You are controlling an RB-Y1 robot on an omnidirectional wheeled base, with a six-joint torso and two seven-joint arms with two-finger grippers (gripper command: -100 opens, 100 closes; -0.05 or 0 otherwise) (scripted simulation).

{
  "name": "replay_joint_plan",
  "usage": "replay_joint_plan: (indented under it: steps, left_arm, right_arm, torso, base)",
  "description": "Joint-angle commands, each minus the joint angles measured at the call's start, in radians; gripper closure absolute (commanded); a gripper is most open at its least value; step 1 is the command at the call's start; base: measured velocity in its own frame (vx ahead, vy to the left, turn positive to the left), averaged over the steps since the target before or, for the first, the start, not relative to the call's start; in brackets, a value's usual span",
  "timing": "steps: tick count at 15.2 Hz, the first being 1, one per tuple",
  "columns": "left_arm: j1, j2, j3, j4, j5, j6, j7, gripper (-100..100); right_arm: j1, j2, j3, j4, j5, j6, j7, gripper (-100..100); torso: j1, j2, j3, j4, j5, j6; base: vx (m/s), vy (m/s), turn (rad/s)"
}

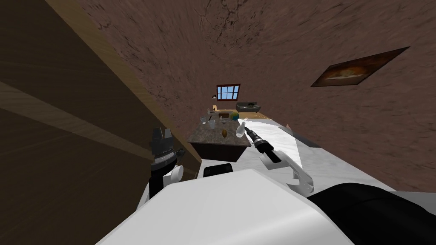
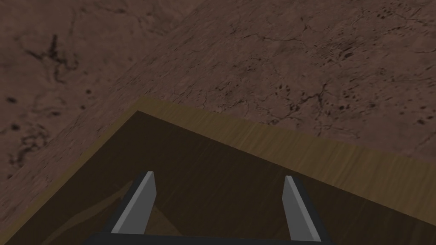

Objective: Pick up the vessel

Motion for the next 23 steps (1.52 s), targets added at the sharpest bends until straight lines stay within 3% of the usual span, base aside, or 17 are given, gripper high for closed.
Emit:
replay_joint_plan:
  steps: [1, 2, 23]
  left_arm:
    - [0.000, 0.000, 0.000, 0.000, 0.000, 0.000, 0.000, 0]
    - [0.000, 0.000, 0.000, 0.000, 0.000, 0.000, 0.000, 0]
    - [0.000, 0.000, 0.000, 0.000, 0.000, 0.000, 0.000, 0]
  right_arm:
    - [0.005, -0.009, -0.006, -0.002, 0.001, 0.031, 0.003, -100]
    - [0.007, -0.031, -0.014, -0.002, 0.009, 0.066, 0.011, -100]
    - [0.018, -0.165, -0.069, -0.002, 0.064, 0.456, 0.071, -100]
  torso:
    - [0.000, 0.000, 0.000, 0.000, 0.000, 0.000]
    - [0.000, 0.000, 0.000, 0.000, 0.000, 0.001]
    - [0.000, 0.000, 0.000, 0.000, 0.000, 0.001]
  base:
    - [-0.001, 0.016, 0.066]
    - [-0.004, 0.024, 0.149]
    - [0.001, 0.022, 0.131]
